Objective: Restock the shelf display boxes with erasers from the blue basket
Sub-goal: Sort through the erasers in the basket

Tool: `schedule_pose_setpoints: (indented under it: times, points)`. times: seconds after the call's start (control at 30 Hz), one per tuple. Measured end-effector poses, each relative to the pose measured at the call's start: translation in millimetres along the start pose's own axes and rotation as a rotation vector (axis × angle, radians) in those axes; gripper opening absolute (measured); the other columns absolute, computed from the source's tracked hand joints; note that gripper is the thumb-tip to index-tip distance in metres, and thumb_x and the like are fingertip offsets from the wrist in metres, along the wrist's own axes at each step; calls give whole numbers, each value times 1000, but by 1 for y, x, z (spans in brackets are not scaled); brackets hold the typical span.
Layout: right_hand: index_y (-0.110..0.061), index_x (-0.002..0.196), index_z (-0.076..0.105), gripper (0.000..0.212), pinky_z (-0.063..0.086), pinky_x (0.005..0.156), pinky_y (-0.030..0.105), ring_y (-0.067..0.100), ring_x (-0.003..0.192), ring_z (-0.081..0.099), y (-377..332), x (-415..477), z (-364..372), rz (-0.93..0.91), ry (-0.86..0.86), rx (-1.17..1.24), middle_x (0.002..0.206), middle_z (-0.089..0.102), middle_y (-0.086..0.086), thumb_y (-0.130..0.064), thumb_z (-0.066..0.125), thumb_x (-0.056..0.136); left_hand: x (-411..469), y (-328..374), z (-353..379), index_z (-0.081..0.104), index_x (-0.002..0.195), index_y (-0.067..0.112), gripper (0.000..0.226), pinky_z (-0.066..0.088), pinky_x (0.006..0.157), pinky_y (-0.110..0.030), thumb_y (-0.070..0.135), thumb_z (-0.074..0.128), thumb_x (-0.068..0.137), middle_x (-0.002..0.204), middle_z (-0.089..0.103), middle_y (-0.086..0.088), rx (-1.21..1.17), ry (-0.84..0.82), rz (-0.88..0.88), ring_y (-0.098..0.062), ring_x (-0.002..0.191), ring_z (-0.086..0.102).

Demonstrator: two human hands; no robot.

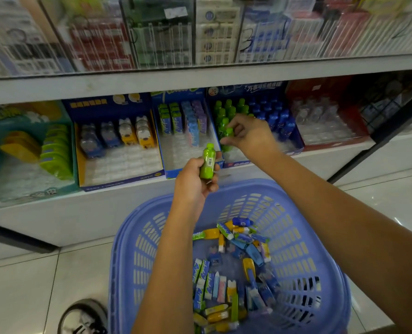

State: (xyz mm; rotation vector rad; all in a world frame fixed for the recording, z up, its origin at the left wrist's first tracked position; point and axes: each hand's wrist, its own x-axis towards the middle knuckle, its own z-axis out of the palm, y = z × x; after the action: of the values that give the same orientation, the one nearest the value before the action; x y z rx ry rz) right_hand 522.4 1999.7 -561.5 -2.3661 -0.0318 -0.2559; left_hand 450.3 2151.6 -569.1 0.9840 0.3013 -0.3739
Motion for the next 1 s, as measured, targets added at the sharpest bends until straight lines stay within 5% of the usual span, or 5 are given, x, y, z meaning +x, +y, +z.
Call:
schedule_pose_setpoints:
  times: [0.2,0.3,0.53,0.77,1.0]
  points:
    - [-5,113,54,47,43,67,26,20,87,59,-17,-4,-16,49,-60,-227,97,62,7,-28,76,78,-9,-2,-1,65,101,18,17,51,64,-19,14,49,98,82,65,5,251,-74,170,-7,73,60]
    - [-10,101,59,25,50,61,31,15,64,62,-33,-28,-31,71,-11,189,82,65,6,-27,68,85,-12,1,3,60,109,24,20,53,81,-21,13,60,92,99,67,7,398,-52,311,-7,90,65]
    - [-11,89,70,26,57,63,22,13,63,69,-42,-64,-55,196,-118,452,79,69,4,-31,78,74,-27,-4,27,57,97,30,31,53,83,-21,7,71,82,100,63,11,591,25,618,1,92,61]
    - [-20,100,67,31,55,76,18,10,87,70,-30,-61,-76,141,-217,553,102,69,2,-7,77,74,-23,-10,32,62,118,19,31,54,86,-29,19,67,87,102,66,7,633,-26,558,-9,97,64]
    - [-6,96,68,24,55,64,17,15,70,72,-24,-57,-72,260,-196,576,83,72,11,-14,77,75,-16,-22,37,59,116,25,33,52,82,-15,18,69,85,109,65,11,560,51,592,-3,98,62]
